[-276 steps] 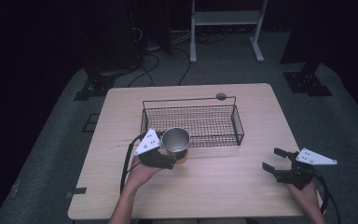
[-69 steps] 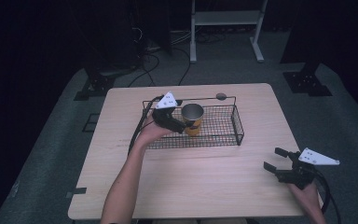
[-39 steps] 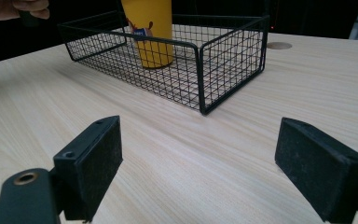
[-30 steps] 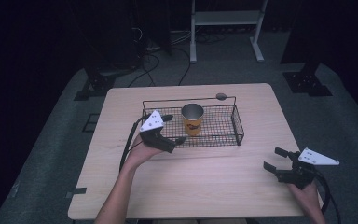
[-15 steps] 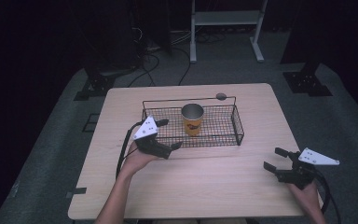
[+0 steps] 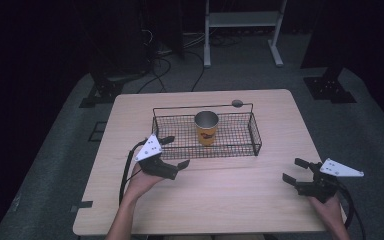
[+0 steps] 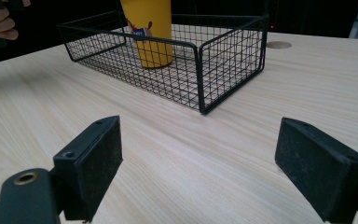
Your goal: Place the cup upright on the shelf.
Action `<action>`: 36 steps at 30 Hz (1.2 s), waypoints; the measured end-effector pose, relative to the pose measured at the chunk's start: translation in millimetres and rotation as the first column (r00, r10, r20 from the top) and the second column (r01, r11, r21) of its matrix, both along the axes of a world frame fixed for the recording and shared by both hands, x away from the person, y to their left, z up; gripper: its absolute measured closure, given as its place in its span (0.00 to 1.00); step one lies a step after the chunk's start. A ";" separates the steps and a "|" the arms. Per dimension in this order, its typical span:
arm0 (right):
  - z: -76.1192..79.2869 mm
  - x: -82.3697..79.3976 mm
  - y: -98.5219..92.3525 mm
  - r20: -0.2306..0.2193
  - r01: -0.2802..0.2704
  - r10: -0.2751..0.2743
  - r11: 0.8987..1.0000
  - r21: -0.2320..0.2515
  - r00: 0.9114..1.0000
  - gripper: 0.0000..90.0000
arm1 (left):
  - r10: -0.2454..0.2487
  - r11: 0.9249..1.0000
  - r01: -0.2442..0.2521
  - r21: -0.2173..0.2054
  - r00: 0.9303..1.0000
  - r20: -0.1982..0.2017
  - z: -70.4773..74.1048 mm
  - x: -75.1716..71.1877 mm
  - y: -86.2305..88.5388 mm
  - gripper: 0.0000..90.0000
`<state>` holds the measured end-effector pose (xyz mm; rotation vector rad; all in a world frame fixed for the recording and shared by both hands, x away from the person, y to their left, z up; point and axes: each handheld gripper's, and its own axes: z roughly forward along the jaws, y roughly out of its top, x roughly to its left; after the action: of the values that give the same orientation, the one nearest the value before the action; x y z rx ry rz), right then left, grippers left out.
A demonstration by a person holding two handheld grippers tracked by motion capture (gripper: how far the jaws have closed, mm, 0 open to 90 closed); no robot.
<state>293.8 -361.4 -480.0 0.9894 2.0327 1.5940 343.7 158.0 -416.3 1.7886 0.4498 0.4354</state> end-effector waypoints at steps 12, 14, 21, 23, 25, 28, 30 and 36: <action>0.0 0.1 0.1 -0.001 0.002 -0.002 1.000 -0.001 1.000 0.15 | 0.018 0.999 -0.018 -0.028 1.000 -0.007 -14.1 -14.4 6.6 0.02; 0.0 0.1 0.2 0.000 0.002 -0.002 1.000 -0.002 1.000 0.15 | 0.022 0.999 -0.022 -0.028 1.000 -0.009 -16.8 -16.4 7.4 0.02; -0.1 0.2 0.3 0.000 0.002 -0.002 1.000 -0.003 1.000 0.15 | 0.036 0.999 -0.037 -0.025 0.999 -0.016 -27.8 -26.2 12.8 0.02; -0.1 0.1 0.3 -0.001 0.002 -0.002 1.000 -0.003 1.000 0.15 | 0.035 0.999 -0.036 -0.032 0.999 -0.021 -29.9 -28.6 14.1 0.02; -0.1 0.1 0.3 -0.001 0.002 -0.002 1.000 -0.003 1.000 0.15 | 0.038 0.999 -0.038 -0.030 0.999 -0.015 -31.5 -31.1 14.9 0.02; -0.1 0.2 0.4 -0.001 0.002 -0.002 1.000 -0.004 1.000 0.15 | 0.044 0.998 -0.045 -0.038 0.999 -0.013 -34.4 -34.1 16.8 0.02; -0.1 0.2 0.3 -0.001 0.003 -0.003 1.000 -0.003 1.000 0.15 | 0.047 0.998 -0.048 -0.043 0.999 -0.014 -35.8 -35.7 17.5 0.02; -0.1 0.2 0.3 -0.001 0.002 -0.002 1.000 -0.004 1.000 0.15 | 0.057 0.998 -0.056 -0.040 0.998 0.001 -35.0 -40.9 19.4 0.02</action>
<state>294.0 -361.1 -480.1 0.9908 2.0344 1.5888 302.8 177.4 -451.3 1.7401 0.5050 0.4649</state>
